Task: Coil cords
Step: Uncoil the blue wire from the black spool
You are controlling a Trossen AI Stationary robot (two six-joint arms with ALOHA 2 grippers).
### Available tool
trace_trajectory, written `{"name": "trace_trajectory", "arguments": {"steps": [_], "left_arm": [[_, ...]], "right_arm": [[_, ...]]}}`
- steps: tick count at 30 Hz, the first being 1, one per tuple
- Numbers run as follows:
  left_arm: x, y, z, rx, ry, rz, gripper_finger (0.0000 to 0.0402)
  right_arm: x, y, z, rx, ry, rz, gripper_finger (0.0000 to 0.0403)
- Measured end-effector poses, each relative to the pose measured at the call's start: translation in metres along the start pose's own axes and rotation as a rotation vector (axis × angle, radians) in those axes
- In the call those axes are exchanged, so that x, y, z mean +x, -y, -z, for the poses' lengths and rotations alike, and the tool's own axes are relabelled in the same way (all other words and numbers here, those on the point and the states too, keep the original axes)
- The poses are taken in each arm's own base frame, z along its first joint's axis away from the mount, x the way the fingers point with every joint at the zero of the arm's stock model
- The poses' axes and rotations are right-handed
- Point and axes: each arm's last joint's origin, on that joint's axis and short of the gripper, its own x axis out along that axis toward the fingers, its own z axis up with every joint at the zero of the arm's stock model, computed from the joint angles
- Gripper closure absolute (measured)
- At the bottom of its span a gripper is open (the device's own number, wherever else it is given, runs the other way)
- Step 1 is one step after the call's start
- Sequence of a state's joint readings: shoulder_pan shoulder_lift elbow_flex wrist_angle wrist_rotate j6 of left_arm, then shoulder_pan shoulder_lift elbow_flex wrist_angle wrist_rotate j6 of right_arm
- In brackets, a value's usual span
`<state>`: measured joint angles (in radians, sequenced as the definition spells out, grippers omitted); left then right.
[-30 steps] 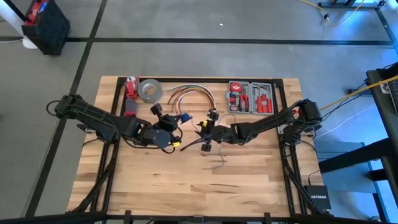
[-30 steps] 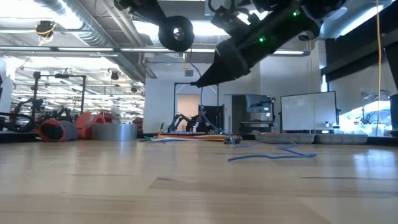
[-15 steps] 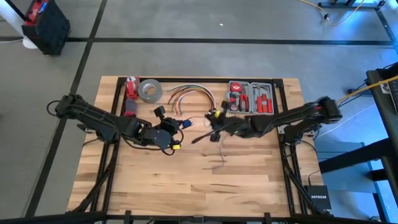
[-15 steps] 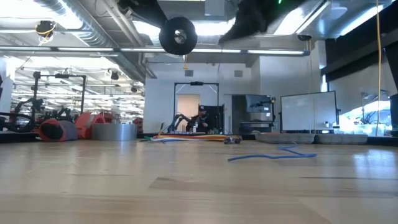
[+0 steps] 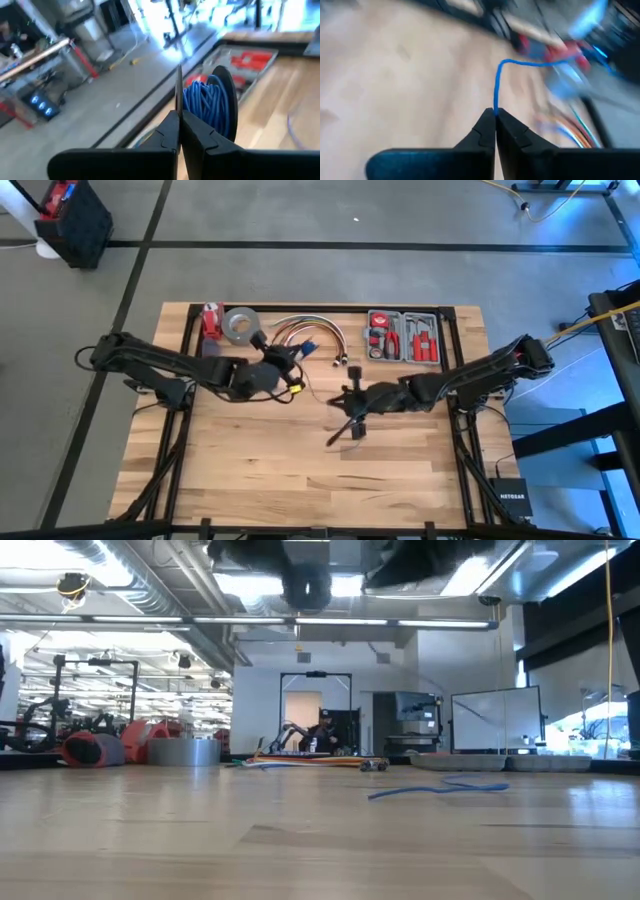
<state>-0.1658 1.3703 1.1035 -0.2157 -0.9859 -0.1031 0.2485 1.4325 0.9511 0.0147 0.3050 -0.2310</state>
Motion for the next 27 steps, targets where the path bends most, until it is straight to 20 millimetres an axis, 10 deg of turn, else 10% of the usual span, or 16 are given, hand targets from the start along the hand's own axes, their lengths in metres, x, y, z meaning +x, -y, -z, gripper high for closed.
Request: {"name": "trace_trajectory", "arguments": {"steps": [7,13,21,27], "left_arm": [[-0.034,-0.006,-0.018,-0.007,0.084,0.267,0.0400],[-0.045,-0.002,0.005,0.067,-0.087,0.417,0.0400],[-0.006,-0.024,0.009,0.014,-0.079,0.059,0.0400],[0.006,-0.050,-0.005,-0.042,-0.019,-0.078,0.0400]], "right_arm": [[-0.015,0.013,0.026,-0.051,-0.335,0.400,0.0395],[-0.062,0.039,-0.004,-0.015,-0.228,0.630,0.0395],[-0.082,0.036,-0.054,0.041,0.326,-0.021,0.0395],[-0.061,0.019,-0.029,-0.021,0.083,-0.157,0.0396]]}}
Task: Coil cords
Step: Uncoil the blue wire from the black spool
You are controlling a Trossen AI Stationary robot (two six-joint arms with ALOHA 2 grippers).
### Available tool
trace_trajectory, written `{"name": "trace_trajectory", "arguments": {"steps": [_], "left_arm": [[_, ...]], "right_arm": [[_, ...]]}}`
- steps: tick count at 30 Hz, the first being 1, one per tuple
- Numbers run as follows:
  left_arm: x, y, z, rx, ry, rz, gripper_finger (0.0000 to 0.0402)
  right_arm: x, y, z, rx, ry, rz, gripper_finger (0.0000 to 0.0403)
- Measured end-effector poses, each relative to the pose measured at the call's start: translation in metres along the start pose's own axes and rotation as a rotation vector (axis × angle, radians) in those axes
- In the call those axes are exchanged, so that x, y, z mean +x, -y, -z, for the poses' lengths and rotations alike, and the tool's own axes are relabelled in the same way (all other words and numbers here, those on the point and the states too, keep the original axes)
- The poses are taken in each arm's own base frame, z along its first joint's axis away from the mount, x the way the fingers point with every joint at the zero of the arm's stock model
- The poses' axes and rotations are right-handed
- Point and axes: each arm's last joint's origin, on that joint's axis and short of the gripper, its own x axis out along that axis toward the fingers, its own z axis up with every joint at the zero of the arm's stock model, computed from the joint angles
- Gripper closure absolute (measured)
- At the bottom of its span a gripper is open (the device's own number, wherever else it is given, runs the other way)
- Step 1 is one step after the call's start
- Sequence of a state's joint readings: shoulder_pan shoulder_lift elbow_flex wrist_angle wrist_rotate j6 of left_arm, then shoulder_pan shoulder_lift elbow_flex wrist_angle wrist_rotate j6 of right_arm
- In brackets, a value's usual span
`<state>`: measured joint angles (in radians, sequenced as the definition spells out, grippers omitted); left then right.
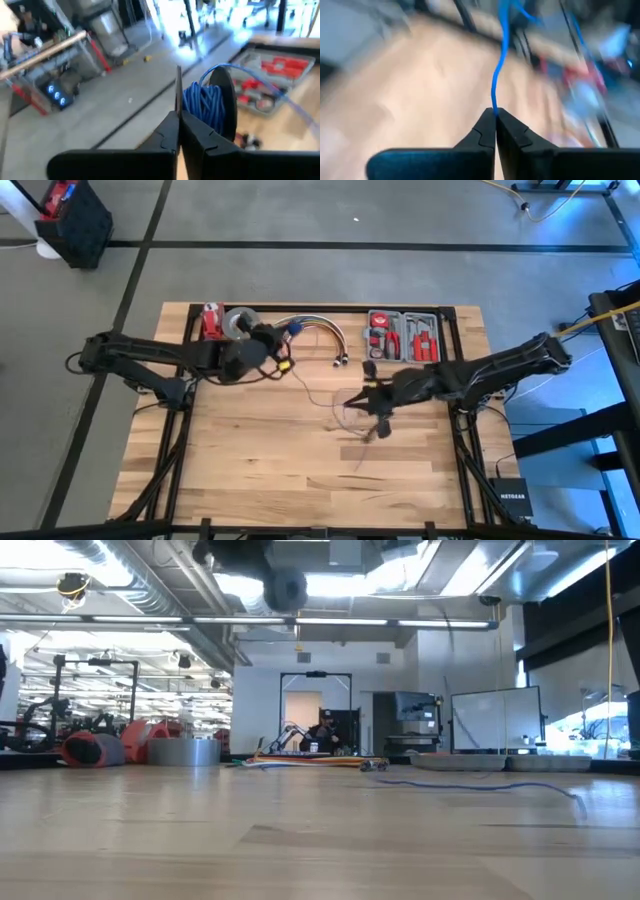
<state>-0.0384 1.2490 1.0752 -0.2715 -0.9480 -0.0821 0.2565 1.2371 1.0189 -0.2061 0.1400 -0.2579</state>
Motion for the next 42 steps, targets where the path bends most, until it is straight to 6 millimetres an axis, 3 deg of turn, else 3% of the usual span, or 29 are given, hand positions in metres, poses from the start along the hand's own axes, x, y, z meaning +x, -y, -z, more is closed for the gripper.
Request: {"name": "trace_trajectory", "arguments": {"steps": [3,9,11,14,17,22,28,33,37,42], "left_arm": [[-0.008,-0.003,-0.011,0.014,0.069,0.029,0.0400],[-0.032,0.000,-0.011,0.030,0.070,0.383,0.0400],[-0.037,0.002,0.001,0.070,-0.027,0.419,0.0400],[-0.037,0.003,0.025,0.124,-0.208,0.400,0.0400],[-0.029,0.000,0.048,0.152,-0.343,0.334,0.0400],[-0.009,-0.012,0.073,0.153,-0.449,0.191,0.0400],[0.009,-0.033,0.076,0.080,-0.495,0.034,0.0400],[0.016,-0.039,0.057,-0.009,-0.409,-0.019,0.0400],[0.014,-0.043,0.030,-0.058,-0.261,-0.026,0.0400],[0.000,-0.052,0.000,-0.116,-0.102,0.025,0.0400]], "right_arm": [[0.008,0.000,0.022,0.014,-0.244,0.164,0.0396],[-0.005,0.011,0.048,-0.012,-0.543,0.659,0.0396],[-0.017,0.015,0.045,-0.006,-0.527,0.777,0.0395],[-0.038,0.024,0.026,0.035,-0.430,0.863,0.0394],[-0.056,0.033,-0.003,0.088,-0.277,0.827,0.0394],[-0.073,0.040,-0.046,0.110,0.015,0.548,0.0394],[-0.075,0.040,-0.054,0.113,0.082,0.444,0.0393],[-0.074,0.039,-0.053,0.129,0.076,0.413,0.0393],[-0.073,0.036,-0.046,0.143,0.014,0.362,0.0387],[-0.073,0.034,-0.033,0.164,-0.114,0.401,0.0330]]}}
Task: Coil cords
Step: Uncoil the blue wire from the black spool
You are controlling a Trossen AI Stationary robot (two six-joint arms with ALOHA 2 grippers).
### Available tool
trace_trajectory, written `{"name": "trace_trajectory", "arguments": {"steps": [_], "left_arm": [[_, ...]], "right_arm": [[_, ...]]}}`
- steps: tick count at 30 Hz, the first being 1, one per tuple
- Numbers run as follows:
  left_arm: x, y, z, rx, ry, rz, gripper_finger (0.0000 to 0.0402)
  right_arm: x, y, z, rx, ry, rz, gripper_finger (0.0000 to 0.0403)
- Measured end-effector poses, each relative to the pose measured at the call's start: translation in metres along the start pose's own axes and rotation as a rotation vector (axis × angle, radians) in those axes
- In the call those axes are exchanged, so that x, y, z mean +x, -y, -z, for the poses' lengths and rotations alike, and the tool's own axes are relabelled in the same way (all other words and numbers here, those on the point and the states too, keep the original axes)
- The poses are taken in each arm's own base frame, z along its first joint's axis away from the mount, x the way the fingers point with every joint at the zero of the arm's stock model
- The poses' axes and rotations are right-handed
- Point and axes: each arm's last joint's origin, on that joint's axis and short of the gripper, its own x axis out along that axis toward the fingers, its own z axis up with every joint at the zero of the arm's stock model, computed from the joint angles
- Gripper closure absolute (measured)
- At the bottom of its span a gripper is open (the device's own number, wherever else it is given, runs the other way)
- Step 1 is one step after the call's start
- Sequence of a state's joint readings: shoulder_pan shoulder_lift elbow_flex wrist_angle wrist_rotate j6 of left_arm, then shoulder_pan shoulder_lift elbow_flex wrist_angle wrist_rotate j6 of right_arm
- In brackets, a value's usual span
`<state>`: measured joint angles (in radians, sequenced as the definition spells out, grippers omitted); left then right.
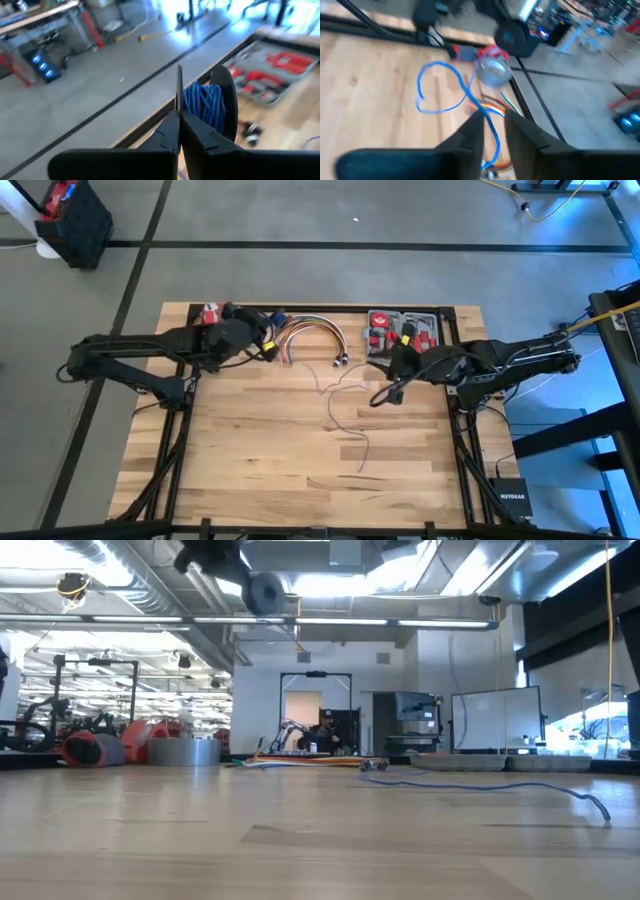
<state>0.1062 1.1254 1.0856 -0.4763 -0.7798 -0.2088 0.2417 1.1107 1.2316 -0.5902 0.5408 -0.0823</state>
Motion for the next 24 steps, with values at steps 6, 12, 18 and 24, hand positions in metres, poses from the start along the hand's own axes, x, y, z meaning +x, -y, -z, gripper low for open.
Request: {"name": "trace_trajectory", "arguments": {"steps": [6,12,18,24], "left_arm": [[-0.016,0.002,-0.007,-0.009,0.052,0.141,0.0400],[-0.023,0.011,-0.008,0.047,0.076,0.219,0.0400],[-0.025,0.013,-0.009,0.058,0.088,0.244,0.0400],[-0.028,0.024,-0.019,0.022,0.169,0.466,0.0400]], "right_arm": [[0.000,0.001,0.003,-0.018,-0.026,0.024,0.0265],[0.019,-0.008,0.012,-0.020,-0.133,0.019,0.0256],[0.044,-0.013,0.033,-0.016,-0.328,0.035,0.0256],[0.094,-0.033,0.036,-0.078,-0.105,-0.043,0.0255]]}}
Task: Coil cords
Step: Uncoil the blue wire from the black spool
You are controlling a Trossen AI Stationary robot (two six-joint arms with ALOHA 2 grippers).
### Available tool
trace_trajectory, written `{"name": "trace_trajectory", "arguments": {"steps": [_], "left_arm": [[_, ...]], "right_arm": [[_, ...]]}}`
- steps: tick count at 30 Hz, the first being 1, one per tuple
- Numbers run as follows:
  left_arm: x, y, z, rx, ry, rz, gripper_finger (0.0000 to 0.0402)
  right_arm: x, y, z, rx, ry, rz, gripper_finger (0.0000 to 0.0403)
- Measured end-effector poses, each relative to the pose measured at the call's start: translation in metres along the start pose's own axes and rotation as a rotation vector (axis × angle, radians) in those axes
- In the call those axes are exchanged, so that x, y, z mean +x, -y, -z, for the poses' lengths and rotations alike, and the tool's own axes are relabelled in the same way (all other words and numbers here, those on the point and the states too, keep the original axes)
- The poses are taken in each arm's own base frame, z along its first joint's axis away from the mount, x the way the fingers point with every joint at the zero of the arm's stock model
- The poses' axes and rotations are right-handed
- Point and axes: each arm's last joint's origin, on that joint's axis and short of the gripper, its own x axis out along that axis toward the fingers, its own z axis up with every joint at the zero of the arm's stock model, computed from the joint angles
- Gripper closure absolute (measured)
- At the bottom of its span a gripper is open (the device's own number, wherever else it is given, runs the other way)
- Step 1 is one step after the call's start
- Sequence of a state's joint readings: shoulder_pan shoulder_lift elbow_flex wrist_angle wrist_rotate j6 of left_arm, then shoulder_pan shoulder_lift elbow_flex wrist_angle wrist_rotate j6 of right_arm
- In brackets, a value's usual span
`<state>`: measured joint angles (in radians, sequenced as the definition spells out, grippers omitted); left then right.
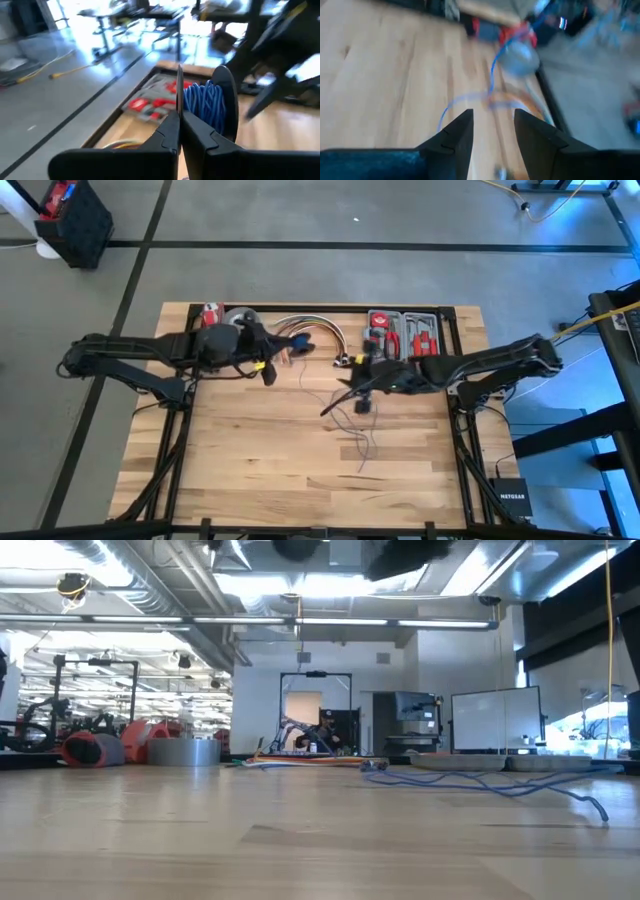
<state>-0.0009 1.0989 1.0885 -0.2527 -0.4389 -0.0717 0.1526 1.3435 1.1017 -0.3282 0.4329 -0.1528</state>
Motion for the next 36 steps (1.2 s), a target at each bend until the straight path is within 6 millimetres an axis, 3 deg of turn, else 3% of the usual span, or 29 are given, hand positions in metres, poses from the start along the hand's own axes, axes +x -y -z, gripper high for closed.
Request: {"name": "trace_trajectory", "arguments": {"steps": [3,6,12,23,28,36], "left_arm": [[-0.002,0.005,-0.003,-0.010,0.034,0.043,0.0400],[-0.003,0.009,-0.002,0.021,0.027,0.059,0.0400],[-0.006,0.014,-0.002,0.054,0.032,0.097,0.0400],[-0.009,0.020,-0.006,0.058,0.072,0.124,0.0400],[-0.009,0.020,-0.006,0.067,0.072,0.124,0.0400],[-0.009,0.020,-0.006,0.067,0.072,0.123,0.0400]], "right_arm": [[0.024,0.001,0.000,-0.024,0.132,0.049,0.0255],[0.036,0.010,-0.003,-0.004,0.227,0.047,0.0255],[0.046,0.018,-0.012,0.000,0.430,-0.196,0.0255],[0.071,0.014,-0.009,0.014,0.464,-0.139,0.0255],[0.072,0.014,-0.009,-0.005,0.462,-0.101,0.0259],[0.070,0.014,-0.012,-0.006,0.502,-0.129,0.0335]]}}
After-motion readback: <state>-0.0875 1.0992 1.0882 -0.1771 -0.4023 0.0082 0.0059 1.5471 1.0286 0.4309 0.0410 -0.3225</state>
